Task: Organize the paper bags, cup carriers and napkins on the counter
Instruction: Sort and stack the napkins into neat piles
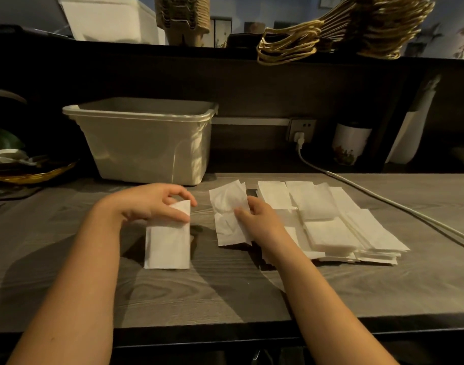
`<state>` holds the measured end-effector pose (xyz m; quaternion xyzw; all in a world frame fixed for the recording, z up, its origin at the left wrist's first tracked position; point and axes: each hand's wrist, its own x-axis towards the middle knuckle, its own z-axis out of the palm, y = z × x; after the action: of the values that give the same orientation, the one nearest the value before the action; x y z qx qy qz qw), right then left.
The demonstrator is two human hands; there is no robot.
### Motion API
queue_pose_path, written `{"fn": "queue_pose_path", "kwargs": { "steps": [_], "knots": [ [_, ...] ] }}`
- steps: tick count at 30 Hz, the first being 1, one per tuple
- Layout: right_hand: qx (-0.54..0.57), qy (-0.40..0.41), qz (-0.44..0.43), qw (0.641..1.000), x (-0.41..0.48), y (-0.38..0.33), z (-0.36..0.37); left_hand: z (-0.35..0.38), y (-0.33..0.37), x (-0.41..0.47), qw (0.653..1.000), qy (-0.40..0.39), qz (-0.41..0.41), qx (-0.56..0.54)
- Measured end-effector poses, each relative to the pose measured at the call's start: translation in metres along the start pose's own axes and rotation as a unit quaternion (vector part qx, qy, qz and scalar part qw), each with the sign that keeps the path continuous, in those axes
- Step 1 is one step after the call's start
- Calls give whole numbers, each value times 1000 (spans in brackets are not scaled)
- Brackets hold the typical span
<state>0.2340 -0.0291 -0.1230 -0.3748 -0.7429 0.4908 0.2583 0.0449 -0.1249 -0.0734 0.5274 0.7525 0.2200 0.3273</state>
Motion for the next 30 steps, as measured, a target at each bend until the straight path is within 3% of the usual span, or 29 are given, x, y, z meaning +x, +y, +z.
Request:
{"fn": "queue_pose_path", "kwargs": {
  "steps": [2,5,13,17,20,25,30],
  "knots": [
    [21,-14,-7,1000,-2,1,2,7,17,-9,992,-45,79,-92],
    [68,-49,-4,996,-6,0,4,20,33,-9,981,-27,145,-128],
    [178,-150,58,971,-13,-5,2,33,35,11,982,87,155,-61],
    [205,-129,77,967,-11,-4,4,35,33,14,977,133,158,-46],
    [147,-130,35,980,-14,-3,5,37,32,16,974,141,173,-32],
    [134,-57,-8,989,-25,-9,-11,38,36,23,948,240,110,-180],
    [166,-1,-33,986,-54,-2,-47,57,64,38,972,169,101,-127]
  ]
}}
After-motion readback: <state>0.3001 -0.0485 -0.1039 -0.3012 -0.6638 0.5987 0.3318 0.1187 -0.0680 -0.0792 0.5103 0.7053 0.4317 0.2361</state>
